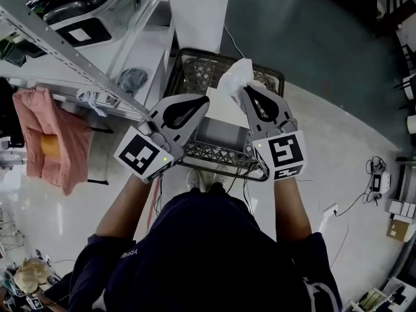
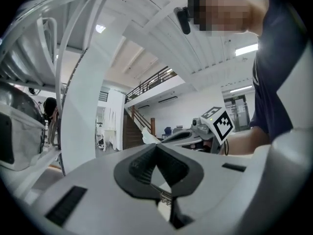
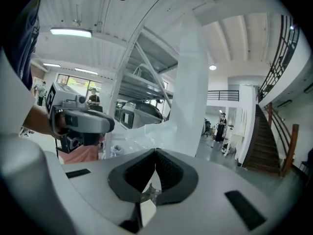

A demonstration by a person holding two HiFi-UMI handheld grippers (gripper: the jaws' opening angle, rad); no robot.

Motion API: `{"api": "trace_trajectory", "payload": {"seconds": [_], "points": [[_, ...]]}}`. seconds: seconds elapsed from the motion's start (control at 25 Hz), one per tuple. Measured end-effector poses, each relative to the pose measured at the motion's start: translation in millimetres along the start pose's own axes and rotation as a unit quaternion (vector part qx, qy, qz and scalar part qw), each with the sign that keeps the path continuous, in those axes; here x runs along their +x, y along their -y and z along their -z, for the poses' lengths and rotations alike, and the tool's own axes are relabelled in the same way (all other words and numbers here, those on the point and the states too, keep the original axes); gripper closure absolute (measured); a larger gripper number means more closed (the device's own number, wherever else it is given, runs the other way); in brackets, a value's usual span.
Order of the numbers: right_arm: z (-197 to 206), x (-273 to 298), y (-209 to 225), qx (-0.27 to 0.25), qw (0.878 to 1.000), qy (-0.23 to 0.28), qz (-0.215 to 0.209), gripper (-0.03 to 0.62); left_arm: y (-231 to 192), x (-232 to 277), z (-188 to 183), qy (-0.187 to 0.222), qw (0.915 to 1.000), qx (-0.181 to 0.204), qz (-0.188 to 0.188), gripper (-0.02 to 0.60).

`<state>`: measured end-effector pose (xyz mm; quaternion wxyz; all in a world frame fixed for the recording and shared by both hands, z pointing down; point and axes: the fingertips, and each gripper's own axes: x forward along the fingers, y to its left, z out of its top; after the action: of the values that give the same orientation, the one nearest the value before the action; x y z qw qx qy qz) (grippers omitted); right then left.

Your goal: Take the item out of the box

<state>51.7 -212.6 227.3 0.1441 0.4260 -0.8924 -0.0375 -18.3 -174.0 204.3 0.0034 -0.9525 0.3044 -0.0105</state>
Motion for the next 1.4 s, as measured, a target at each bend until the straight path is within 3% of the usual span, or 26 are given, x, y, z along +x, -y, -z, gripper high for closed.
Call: {"api": "trace_trajectory", "payload": {"seconds": [0.48,1.4], "points": [[-62,-50,7,-0.014,0.995,0.096,0.039,0.569,21,9,-34,0.02,0.9989,0.031,0.029,0.575],[-60,-70,10,-0.01,0.993,0.104,0.061,0.569,28,17,-29,0.019,0.9987,0.022,0.041,0.575]]}}
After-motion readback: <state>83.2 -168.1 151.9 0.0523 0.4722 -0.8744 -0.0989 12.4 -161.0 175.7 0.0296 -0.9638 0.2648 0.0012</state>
